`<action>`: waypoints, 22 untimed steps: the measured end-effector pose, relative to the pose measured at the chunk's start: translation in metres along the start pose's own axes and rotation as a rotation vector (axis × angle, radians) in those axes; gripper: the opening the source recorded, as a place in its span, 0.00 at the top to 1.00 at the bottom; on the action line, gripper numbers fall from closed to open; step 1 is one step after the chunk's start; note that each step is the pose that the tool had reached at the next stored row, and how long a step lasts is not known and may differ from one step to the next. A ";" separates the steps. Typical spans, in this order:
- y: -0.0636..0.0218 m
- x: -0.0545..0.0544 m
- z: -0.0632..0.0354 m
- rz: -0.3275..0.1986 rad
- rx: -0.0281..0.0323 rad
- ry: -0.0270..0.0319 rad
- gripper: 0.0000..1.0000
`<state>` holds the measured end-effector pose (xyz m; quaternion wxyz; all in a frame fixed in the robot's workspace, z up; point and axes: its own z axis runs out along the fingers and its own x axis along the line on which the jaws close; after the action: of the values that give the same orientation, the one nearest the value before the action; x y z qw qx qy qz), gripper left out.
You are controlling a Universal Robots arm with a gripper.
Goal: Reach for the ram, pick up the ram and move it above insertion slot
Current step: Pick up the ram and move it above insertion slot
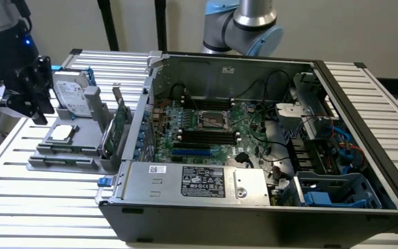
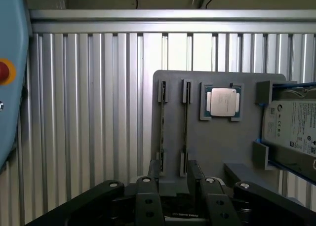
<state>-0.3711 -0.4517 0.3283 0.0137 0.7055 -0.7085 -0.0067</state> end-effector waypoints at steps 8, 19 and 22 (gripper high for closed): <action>-0.0001 0.000 0.0022 0.000 0.0002 0.0031 0.64; -0.0004 0.000 0.0161 0.001 0.0038 0.0055 0.64; -0.0002 0.000 0.0215 0.003 0.0060 0.0055 0.64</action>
<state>-0.3716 -0.4519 0.3068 0.0135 0.7046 -0.7095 -0.0026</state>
